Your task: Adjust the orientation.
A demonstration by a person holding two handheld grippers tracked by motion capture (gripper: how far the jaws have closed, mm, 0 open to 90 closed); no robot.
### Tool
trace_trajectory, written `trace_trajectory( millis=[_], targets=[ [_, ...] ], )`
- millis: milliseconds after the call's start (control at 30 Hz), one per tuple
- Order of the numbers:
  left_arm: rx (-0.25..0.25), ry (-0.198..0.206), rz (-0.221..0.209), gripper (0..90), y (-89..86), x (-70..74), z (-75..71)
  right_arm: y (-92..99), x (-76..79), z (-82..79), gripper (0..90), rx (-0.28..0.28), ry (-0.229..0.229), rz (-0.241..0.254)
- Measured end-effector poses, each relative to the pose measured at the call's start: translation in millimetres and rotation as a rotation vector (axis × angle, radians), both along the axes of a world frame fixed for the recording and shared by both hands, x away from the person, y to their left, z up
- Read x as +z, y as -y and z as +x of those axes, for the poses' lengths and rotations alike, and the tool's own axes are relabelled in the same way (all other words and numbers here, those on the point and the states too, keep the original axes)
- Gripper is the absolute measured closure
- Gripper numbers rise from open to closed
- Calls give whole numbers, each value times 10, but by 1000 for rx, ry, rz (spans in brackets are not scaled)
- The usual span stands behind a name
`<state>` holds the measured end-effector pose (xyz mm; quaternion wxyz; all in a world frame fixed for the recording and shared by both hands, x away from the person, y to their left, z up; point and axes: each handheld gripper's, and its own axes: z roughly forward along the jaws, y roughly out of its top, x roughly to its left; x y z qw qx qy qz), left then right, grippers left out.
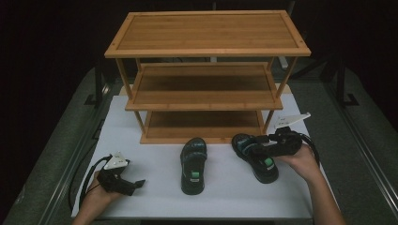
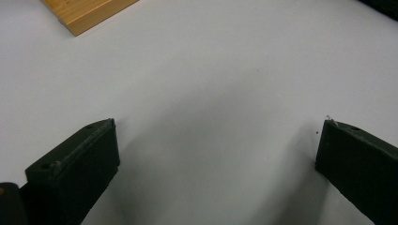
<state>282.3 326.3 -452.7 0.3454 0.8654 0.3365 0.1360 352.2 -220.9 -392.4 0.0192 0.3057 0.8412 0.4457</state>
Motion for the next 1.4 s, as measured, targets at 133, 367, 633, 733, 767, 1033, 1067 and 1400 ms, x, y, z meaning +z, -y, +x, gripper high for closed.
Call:
trace_trajectory(
  millis=[133,367,633,733,767,1033,1067,1400],
  targets=[
    [0,0,0,0,0,0,0,-68,-36,14,450,30,8,-36],
    [0,0,0,0,0,0,0,-48,-14,-3,619,40,8,-46],
    [0,1,0,0,0,-1,0,-45,-30,-77,681,45,21,-42],
    [0,1,0,0,0,-1,0,-30,-34,-100,684,34,23,-25],
    [1,0,-1,0,0,-1,0,-27,-35,-110,685,29,24,-19],
    [0,-1,0,0,-1,0,0,-117,58,-199,686,41,39,37],
    [0,-1,-1,0,-1,0,0,-176,90,-228,686,48,52,29],
    [1,-2,-2,0,-1,0,2,-420,182,-288,686,84,72,26]
  ],
)
